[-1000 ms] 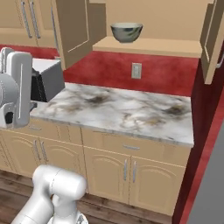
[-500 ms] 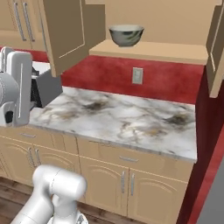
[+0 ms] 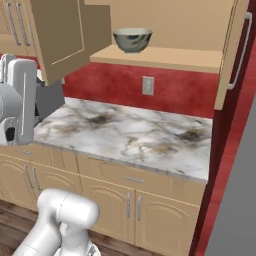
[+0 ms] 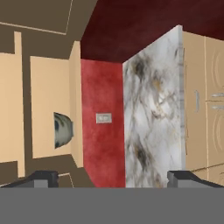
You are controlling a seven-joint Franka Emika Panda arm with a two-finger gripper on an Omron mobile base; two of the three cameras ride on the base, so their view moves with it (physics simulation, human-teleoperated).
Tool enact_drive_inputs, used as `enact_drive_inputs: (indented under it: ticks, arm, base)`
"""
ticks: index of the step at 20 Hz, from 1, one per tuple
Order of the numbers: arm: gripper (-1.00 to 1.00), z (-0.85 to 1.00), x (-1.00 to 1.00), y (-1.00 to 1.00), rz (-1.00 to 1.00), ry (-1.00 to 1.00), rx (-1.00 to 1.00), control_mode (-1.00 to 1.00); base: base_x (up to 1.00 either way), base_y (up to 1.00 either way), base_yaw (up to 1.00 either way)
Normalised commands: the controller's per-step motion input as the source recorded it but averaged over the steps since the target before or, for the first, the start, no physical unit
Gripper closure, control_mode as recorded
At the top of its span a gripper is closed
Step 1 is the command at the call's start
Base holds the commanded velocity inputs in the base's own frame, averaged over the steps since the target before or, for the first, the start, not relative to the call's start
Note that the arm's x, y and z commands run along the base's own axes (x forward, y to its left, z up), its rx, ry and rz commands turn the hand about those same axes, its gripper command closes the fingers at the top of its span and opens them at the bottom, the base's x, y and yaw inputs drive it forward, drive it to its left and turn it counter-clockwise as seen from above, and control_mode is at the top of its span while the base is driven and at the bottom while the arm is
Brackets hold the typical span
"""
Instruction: Move the bowls from the cabinet to the plates on the dining table.
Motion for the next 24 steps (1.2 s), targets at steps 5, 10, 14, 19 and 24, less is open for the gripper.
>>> enact_drive_inputs:
  ticks: [5,10,14,19,24]
  arm:
    - [-1.0,0.0,0.0,0.0,0.0,0.0,0.0,1.0]
    - [-1.0,0.0,0.0,0.0,0.0,0.0,0.0,1.0]
    - [-1.0,0.0,0.0,0.0,0.0,0.0,0.0,1.0]
    - [-1.0,0.0,0.0,0.0,0.0,0.0,0.0,1.0]
    - [-1.0,0.0,0.0,0.0,0.0,0.0,0.0,1.0]
  base:
    - [0.03,-0.36,0.09]
    - [0.01,-0.15,0.18]
    - [0.01,-0.11,0.21]
    - [0.01,-0.16,0.19]
    - [0.37,-0.44,0.01]
